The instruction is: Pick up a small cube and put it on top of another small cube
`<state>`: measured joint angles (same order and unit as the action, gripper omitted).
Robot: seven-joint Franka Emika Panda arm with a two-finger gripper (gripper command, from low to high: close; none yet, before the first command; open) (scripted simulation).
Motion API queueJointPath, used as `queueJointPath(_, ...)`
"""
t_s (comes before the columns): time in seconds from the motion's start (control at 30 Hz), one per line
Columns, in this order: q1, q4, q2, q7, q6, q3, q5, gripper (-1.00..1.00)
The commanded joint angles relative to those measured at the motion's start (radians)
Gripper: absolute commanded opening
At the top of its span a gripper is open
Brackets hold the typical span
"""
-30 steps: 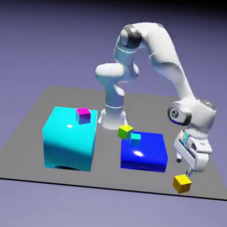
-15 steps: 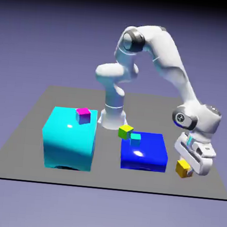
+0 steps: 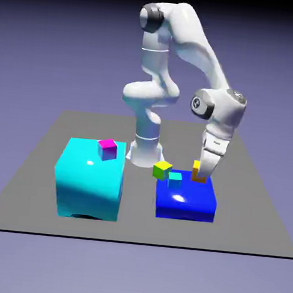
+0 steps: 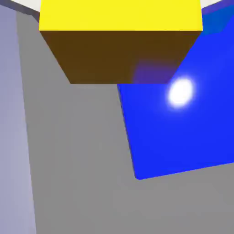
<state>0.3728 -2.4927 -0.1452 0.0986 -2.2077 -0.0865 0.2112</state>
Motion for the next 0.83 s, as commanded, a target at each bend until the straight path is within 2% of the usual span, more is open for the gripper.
queueJointPath(0.0,-0.005,-0.029,-0.036,0.020,0.009,0.004,-0.007,-1.00)
queueJointPath(0.4,-0.065,-0.376,-0.471,0.242,0.127,0.051,-0.129,-1.00)
queueJointPath(0.47,-0.066,-0.382,-0.479,0.246,0.129,0.052,-0.131,-1.00)
queueJointPath(0.67,-0.087,-0.485,-0.324,0.264,-0.129,0.054,-0.103,-1.00)
queueJointPath(0.7,-0.087,-0.485,-0.324,0.264,-0.129,0.054,-0.103,1.00)
queueJointPath(0.8,-0.080,-0.451,-0.376,0.258,-0.042,0.053,-0.112,1.00)
